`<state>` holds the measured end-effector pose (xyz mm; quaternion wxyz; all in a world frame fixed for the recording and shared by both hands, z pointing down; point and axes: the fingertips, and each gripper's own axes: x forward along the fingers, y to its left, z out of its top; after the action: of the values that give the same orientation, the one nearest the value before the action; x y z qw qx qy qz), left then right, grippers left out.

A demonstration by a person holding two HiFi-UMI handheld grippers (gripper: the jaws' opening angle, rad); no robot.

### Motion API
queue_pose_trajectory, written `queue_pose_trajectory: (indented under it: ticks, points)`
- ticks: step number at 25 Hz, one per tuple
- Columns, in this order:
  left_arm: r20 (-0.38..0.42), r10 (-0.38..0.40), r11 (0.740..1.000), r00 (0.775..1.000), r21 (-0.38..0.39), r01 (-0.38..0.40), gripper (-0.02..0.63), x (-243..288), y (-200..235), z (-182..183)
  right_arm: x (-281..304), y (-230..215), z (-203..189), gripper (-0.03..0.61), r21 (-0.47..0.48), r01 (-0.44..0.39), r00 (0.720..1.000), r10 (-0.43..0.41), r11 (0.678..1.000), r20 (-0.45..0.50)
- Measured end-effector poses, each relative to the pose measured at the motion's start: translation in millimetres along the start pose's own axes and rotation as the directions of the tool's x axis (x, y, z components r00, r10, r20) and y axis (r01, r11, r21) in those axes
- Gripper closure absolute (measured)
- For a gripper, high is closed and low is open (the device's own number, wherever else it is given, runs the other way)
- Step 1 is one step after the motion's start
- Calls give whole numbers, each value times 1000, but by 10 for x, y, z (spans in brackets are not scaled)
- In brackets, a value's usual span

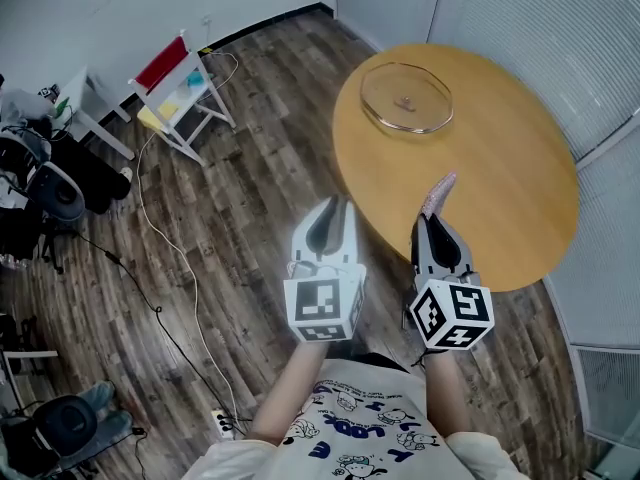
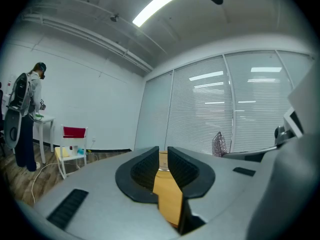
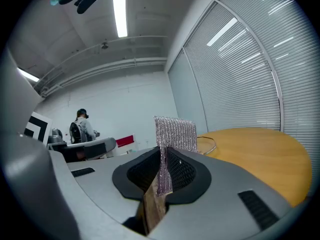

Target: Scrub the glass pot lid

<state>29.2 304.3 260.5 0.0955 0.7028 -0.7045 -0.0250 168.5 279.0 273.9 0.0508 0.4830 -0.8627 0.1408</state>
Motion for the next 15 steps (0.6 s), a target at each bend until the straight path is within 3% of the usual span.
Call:
queue_pose_trajectory:
  ticks: [15]
  points:
    - [-9,-48,999,999,-5,48,554,708,497,163,790,41,185,523,13,61,998,-61,998,7]
